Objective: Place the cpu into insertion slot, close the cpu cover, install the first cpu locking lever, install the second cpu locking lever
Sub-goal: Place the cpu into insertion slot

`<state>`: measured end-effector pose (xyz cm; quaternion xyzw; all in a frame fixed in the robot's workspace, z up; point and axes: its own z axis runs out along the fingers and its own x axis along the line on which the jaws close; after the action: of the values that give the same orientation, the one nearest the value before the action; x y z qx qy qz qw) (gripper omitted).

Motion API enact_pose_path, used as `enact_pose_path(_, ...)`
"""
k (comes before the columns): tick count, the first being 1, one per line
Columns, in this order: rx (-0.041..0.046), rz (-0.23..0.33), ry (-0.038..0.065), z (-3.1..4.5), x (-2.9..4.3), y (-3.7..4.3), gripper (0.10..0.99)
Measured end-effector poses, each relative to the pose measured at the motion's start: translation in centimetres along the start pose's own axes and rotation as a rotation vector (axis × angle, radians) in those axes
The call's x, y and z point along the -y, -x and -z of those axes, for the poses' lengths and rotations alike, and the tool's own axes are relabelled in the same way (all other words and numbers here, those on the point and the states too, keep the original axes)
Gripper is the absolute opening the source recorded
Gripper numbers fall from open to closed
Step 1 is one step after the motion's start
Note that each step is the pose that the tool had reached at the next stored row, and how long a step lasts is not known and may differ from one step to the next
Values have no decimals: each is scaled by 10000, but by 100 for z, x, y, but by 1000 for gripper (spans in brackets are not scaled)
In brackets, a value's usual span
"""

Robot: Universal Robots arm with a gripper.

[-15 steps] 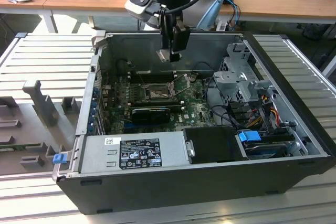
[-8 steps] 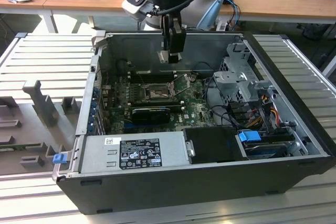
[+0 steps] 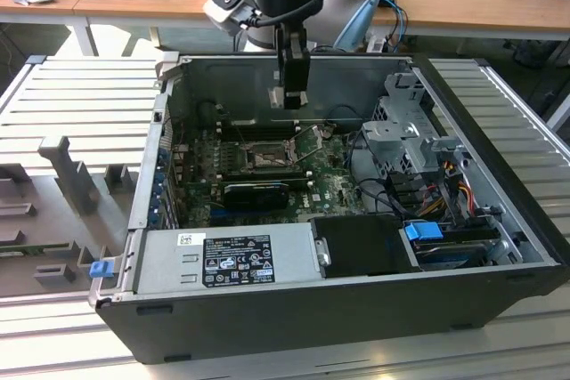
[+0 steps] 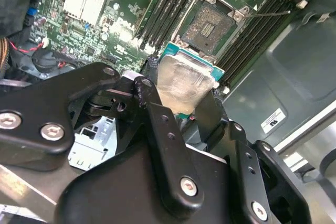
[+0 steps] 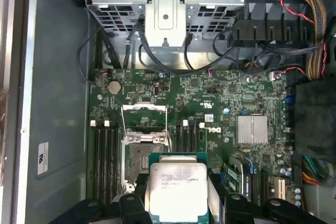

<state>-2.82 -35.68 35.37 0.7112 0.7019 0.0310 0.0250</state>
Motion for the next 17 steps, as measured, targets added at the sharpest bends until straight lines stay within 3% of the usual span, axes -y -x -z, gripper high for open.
enact_pose_path(17,4,-92,2,-168,13,2,529)
